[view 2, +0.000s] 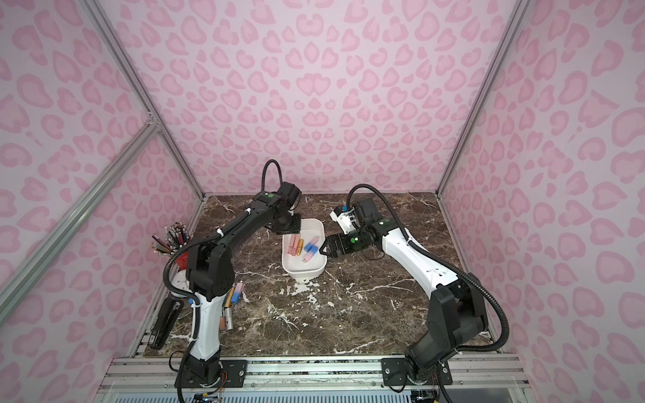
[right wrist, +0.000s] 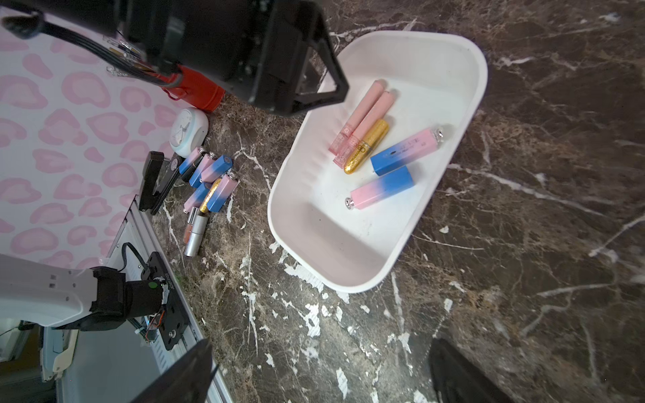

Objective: Put the lipstick into the storage box
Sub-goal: Place the lipstick in the storage box, then pick up the lipstick at the center of the board.

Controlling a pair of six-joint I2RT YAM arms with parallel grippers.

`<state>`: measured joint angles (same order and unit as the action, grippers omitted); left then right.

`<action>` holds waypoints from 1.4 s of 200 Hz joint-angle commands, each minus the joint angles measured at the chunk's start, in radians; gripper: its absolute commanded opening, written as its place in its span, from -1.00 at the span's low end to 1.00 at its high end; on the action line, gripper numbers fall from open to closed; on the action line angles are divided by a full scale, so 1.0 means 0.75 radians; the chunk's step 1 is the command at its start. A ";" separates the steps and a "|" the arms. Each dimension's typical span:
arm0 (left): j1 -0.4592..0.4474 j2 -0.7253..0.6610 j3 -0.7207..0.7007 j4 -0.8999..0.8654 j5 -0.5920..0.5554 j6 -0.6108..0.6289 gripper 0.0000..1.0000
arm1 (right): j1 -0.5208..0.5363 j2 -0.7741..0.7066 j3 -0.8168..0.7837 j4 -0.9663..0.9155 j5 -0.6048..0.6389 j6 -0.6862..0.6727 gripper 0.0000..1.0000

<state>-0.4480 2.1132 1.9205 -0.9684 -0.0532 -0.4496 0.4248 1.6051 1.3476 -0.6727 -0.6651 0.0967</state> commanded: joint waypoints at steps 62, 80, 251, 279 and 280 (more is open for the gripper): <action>0.102 -0.388 -0.623 -0.001 -0.131 -0.069 -0.33 | 0.045 0.133 0.156 -0.161 0.270 -0.046 0.98; 0.102 -0.457 -0.725 0.007 -0.160 -0.096 -0.33 | 0.056 0.123 0.134 -0.155 0.271 -0.039 0.98; 0.235 -0.674 -1.238 0.191 -0.179 -0.145 0.07 | 0.188 -0.154 -0.163 -0.018 0.298 0.055 0.98; 0.242 -0.654 -1.250 0.223 -0.159 -0.131 0.07 | 0.251 -0.128 -0.106 -0.080 0.382 0.025 0.98; 0.242 -0.654 -1.250 0.226 -0.158 -0.131 0.07 | 0.253 -0.127 -0.106 -0.082 0.386 0.024 0.98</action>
<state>-0.2718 1.6135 0.9878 -0.8307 -0.1875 -0.5575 0.5831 1.4960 1.2427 -0.7078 -0.4427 0.1242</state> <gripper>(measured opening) 0.534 0.991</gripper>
